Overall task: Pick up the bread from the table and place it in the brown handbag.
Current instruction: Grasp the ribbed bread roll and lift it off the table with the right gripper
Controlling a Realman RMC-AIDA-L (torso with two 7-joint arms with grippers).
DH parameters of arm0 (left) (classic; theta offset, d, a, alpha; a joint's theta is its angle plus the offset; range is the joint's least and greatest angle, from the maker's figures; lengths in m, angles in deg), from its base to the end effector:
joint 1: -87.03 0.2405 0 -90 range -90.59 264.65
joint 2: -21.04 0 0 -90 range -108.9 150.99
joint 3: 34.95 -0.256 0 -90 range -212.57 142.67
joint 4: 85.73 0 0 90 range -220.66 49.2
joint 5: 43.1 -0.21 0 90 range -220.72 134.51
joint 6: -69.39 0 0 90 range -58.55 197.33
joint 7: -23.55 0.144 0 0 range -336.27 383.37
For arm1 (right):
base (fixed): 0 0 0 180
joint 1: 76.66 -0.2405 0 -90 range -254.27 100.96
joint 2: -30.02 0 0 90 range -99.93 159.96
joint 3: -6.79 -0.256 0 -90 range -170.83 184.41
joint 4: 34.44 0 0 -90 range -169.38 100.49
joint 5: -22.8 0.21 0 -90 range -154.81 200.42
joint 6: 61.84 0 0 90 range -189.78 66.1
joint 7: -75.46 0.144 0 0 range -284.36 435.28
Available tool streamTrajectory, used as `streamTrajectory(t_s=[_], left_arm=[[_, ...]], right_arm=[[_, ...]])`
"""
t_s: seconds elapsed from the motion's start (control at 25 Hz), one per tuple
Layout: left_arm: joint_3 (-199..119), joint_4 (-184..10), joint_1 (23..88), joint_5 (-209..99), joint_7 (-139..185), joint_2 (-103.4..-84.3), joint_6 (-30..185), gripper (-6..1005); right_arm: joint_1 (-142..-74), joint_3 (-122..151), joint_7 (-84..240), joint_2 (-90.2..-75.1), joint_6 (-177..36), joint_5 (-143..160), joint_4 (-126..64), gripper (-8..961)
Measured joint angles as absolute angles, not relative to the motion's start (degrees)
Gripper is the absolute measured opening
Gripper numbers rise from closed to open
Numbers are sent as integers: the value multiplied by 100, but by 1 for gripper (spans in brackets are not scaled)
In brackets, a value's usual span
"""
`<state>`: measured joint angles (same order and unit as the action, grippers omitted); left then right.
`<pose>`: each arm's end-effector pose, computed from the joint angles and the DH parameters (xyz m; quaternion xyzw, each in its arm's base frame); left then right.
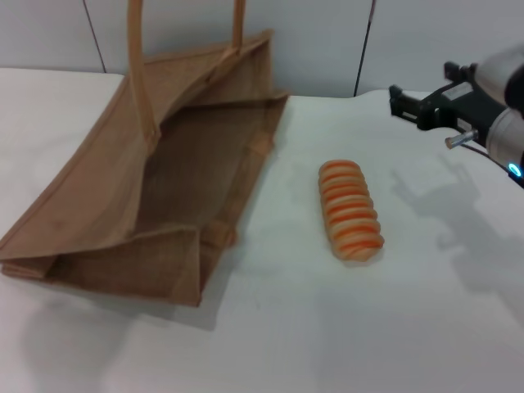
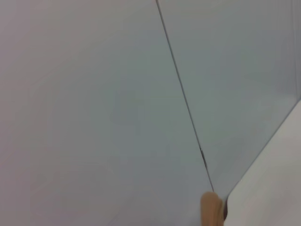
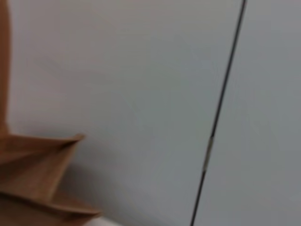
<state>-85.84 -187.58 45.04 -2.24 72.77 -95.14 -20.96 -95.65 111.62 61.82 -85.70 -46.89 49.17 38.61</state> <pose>-0.0786 0.3877 0.1624 -0.9139 -0.1174 -0.0466 0.3857 0.1907 0.3927 -0.0177 -0.8375 0.2374 0.1159 0.4783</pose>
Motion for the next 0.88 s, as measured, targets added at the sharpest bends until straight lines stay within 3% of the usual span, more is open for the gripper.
streamTrajectory(t_s=[0.32, 0.88], left_arm=[[-8627, -18776, 4498, -243, 7283, -9514, -2201, 112], [-9024, -18757, 4337, -661, 7259, -9515, -2190, 111]], right_arm=[[-9598, 11044, 6210, -8577, -2411, 4933, 5073, 891], [-10372, 11125, 6880, -8590, -661, 5001, 4784, 891]])
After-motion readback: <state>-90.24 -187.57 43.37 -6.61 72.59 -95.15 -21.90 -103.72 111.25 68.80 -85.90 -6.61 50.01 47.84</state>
